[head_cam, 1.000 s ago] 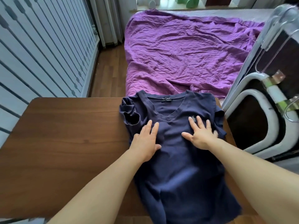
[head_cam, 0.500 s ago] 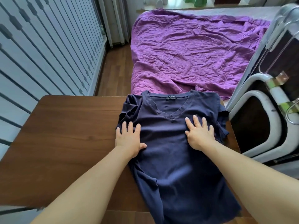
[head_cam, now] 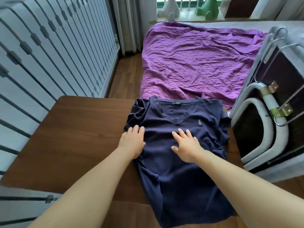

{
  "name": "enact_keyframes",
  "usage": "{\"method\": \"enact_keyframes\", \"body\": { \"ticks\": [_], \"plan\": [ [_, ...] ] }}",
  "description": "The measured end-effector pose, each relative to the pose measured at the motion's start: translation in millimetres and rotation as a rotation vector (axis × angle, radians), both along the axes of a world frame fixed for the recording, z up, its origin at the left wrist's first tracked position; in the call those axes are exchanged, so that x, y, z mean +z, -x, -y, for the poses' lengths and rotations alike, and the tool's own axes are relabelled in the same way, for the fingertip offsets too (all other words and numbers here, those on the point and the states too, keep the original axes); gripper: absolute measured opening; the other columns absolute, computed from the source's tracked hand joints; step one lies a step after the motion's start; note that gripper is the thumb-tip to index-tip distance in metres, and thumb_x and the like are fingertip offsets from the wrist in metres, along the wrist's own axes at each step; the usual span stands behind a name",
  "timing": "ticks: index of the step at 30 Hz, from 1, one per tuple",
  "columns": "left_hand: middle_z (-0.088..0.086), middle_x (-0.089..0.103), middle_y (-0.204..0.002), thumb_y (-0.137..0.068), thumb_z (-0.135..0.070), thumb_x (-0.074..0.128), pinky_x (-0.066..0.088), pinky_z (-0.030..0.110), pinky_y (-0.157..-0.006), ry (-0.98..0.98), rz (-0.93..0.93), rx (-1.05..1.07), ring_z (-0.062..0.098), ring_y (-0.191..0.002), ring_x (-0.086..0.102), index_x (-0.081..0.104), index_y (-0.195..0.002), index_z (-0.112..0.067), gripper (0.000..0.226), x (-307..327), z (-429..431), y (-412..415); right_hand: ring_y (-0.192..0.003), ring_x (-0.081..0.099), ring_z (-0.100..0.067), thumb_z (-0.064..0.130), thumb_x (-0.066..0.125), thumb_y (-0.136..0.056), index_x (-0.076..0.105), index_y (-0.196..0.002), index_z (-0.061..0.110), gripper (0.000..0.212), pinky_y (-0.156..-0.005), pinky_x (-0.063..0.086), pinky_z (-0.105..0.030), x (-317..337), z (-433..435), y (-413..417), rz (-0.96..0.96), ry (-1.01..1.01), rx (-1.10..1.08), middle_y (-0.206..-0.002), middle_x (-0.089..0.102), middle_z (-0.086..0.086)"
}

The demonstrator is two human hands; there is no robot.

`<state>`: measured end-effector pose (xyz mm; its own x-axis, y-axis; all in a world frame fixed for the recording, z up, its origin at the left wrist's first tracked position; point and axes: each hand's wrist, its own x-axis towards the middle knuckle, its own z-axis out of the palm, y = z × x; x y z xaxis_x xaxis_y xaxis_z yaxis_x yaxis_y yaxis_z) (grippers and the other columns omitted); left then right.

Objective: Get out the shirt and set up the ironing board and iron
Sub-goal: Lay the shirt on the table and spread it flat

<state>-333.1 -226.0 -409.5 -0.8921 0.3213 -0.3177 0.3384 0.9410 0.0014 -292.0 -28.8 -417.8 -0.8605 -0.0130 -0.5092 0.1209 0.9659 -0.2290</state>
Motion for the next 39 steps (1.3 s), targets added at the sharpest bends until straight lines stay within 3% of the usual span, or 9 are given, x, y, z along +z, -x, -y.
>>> {"method": "enact_keyframes", "body": {
  "ticks": [8, 15, 20, 24, 30, 32, 33, 36, 39],
  "plan": [
    [0.013, 0.004, -0.157, -0.096, -0.034, 0.043, 0.023, 0.044, -0.110, -0.013, -0.037, 0.057, 0.033, -0.143, 0.006, 0.026, -0.140, -0.013, 0.052, -1.7, -10.0, 36.1, -0.148, -0.008, -0.029, 0.036, 0.040, -0.099, 0.009, -0.152, 0.024, 0.063, -0.118, 0.008, -0.047, 13.3, 31.4, 43.8, -0.076, 0.065, 0.045, -0.161, -0.005, -0.002],
    [0.013, 0.040, -0.135, -0.095, -0.033, 0.045, 0.036, 0.041, -0.096, -0.049, 0.018, 0.135, 0.032, -0.121, 0.042, 0.034, -0.129, -0.011, 0.042, -5.7, 1.7, 72.7, -0.148, -0.002, -0.030, 0.031, 0.040, -0.099, 0.021, -0.148, 0.017, 0.054, -0.119, 0.009, -0.048, 15.2, 62.3, 98.7, -0.132, 0.083, 0.073, -0.161, 0.005, -0.001],
    [0.009, 0.048, -0.124, -0.092, -0.016, 0.047, 0.038, 0.038, -0.091, -0.010, -0.023, 0.012, 0.030, -0.113, 0.044, 0.035, -0.127, -0.014, 0.037, -7.1, 19.1, 80.5, -0.125, 0.044, -0.034, 0.030, 0.044, -0.096, 0.047, -0.131, 0.015, 0.038, -0.101, 0.039, -0.041, 13.1, 92.2, 142.4, -0.191, 0.151, -0.101, -0.131, 0.053, -0.014],
    [0.011, 0.053, -0.112, -0.091, -0.002, 0.037, 0.039, 0.037, -0.087, -0.165, 0.036, 0.000, 0.030, -0.107, 0.046, 0.042, -0.122, -0.012, 0.033, 0.0, 31.5, 89.4, -0.120, 0.046, -0.034, 0.034, 0.046, -0.096, 0.052, -0.118, 0.010, 0.032, -0.094, 0.040, -0.039, 6.9, 113.0, 163.4, -0.146, 0.106, -0.155, -0.123, 0.058, -0.018],
    [0.009, 0.047, -0.112, -0.088, 0.000, 0.040, 0.046, 0.043, -0.086, -0.258, 0.143, -0.048, 0.031, -0.105, 0.052, 0.039, -0.131, -0.019, 0.047, -1.8, 51.3, 90.9, -0.124, 0.041, -0.032, 0.023, 0.054, -0.092, 0.055, -0.126, 0.010, 0.037, -0.098, 0.038, -0.036, -0.3, 127.3, 181.4, -0.120, 0.008, -0.213, -0.132, 0.049, -0.013],
    [0.010, 0.044, -0.115, -0.088, -0.002, 0.040, 0.047, 0.046, -0.083, -0.244, 0.166, -0.029, 0.035, -0.102, 0.054, 0.037, -0.132, -0.018, 0.047, -1.1, 56.0, 89.7, -0.111, 0.053, -0.033, 0.020, 0.051, -0.091, 0.060, -0.114, 0.006, 0.028, -0.087, 0.044, -0.032, 7.0, 137.3, 189.1, -0.166, 0.221, -0.347, -0.119, 0.059, -0.015],
    [0.010, 0.044, -0.119, -0.089, -0.004, 0.040, 0.046, 0.046, -0.083, -0.226, 0.163, -0.013, 0.036, -0.104, 0.054, 0.036, -0.133, -0.017, 0.046, -2.2, 57.9, 89.5, -0.098, 0.059, -0.031, 0.015, 0.051, -0.092, 0.062, -0.109, 0.005, 0.023, -0.078, 0.047, -0.030, 10.0, 140.8, 193.4, -0.122, 0.464, -0.463, -0.108, 0.063, -0.017],
    [0.010, 0.044, -0.126, -0.094, -0.012, 0.037, 0.044, 0.043, -0.083, -0.142, 0.117, 0.046, 0.034, -0.109, 0.052, 0.035, -0.133, -0.016, 0.040, -5.4, 61.1, 87.5, -0.071, 0.067, -0.019, 0.001, 0.047, -0.095, 0.054, -0.122, -0.003, 0.028, -0.067, 0.055, -0.026, 21.7, 145.2, 195.2, 0.250, 1.178, -0.625, -0.096, 0.063, -0.012],
    [0.008, 0.035, -0.138, -0.095, -0.013, 0.036, 0.044, 0.044, -0.087, -0.155, 0.142, 0.088, 0.034, -0.113, 0.051, 0.025, -0.142, -0.018, 0.049, -9.8, 60.3, 84.2, -0.089, 0.070, -0.023, -0.003, 0.044, -0.095, 0.050, -0.130, -0.003, 0.035, -0.073, 0.058, -0.027, 24.9, 137.6, 191.6, 0.261, 1.200, -0.670, -0.118, 0.063, -0.018]
  ]
}}
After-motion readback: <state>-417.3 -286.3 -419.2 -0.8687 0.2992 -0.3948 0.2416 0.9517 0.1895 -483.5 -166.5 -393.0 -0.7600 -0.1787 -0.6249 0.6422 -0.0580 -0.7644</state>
